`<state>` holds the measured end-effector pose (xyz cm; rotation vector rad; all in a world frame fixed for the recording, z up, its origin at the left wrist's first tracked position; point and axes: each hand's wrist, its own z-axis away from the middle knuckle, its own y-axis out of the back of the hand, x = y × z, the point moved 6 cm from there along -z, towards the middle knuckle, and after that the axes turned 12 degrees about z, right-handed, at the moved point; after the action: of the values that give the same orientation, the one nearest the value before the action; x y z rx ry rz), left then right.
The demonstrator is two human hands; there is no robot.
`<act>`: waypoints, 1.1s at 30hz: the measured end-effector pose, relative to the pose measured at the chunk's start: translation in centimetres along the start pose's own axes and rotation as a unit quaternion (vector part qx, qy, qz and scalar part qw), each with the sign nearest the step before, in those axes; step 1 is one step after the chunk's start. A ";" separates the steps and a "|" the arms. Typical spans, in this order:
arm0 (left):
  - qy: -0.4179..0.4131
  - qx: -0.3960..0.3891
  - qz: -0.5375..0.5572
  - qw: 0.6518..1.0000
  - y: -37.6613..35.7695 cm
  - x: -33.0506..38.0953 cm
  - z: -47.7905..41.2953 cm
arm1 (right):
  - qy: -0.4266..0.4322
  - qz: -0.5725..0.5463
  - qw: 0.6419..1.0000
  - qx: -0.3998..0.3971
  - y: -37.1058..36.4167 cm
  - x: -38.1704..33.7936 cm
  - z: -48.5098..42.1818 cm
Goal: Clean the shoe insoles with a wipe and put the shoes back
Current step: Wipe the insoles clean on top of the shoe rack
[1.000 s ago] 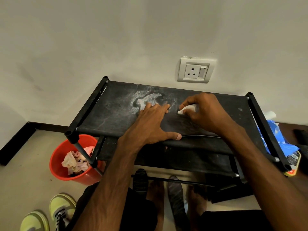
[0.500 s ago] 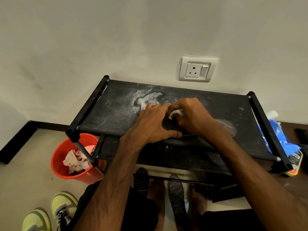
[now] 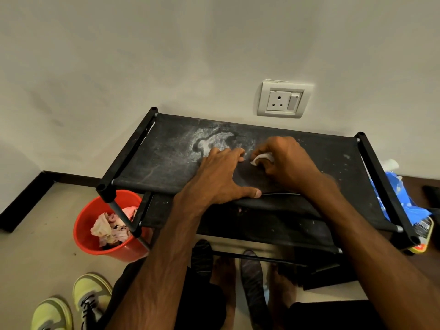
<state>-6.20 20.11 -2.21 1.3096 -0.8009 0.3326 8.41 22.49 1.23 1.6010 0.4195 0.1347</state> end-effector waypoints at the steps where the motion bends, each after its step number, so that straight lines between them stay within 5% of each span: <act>1: -0.001 -0.001 0.000 1.000 0.0 0.0 0.0 | 0.016 0.000 1.000 0.003 -0.1 -0.7 0.0; 7: 0.001 0.002 0.016 1.000 0.0 -0.1 0.0 | 0.062 0.017 0.998 0.010 -1.0 -3.4 0.2; 14: 0.007 -0.008 0.003 1.000 0.0 0.0 0.2 | -0.030 0.027 0.999 -0.010 -0.1 0.8 0.0; 22: 0.008 -0.006 0.019 1.000 0.1 0.2 0.2 | 0.080 0.007 0.997 0.003 -0.9 -3.9 0.2; 29: 0.022 -0.018 0.017 0.999 -0.1 0.2 0.4 | -0.008 0.032 0.999 0.010 -0.2 -0.2 -0.3; 33: 0.031 -0.023 0.020 0.999 0.1 0.1 0.5 | 0.023 0.054 0.998 0.008 -0.4 -1.1 -0.4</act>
<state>-6.36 19.66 -2.10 1.2354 -0.7793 0.3825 7.13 22.50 1.02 1.6383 0.3716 0.2512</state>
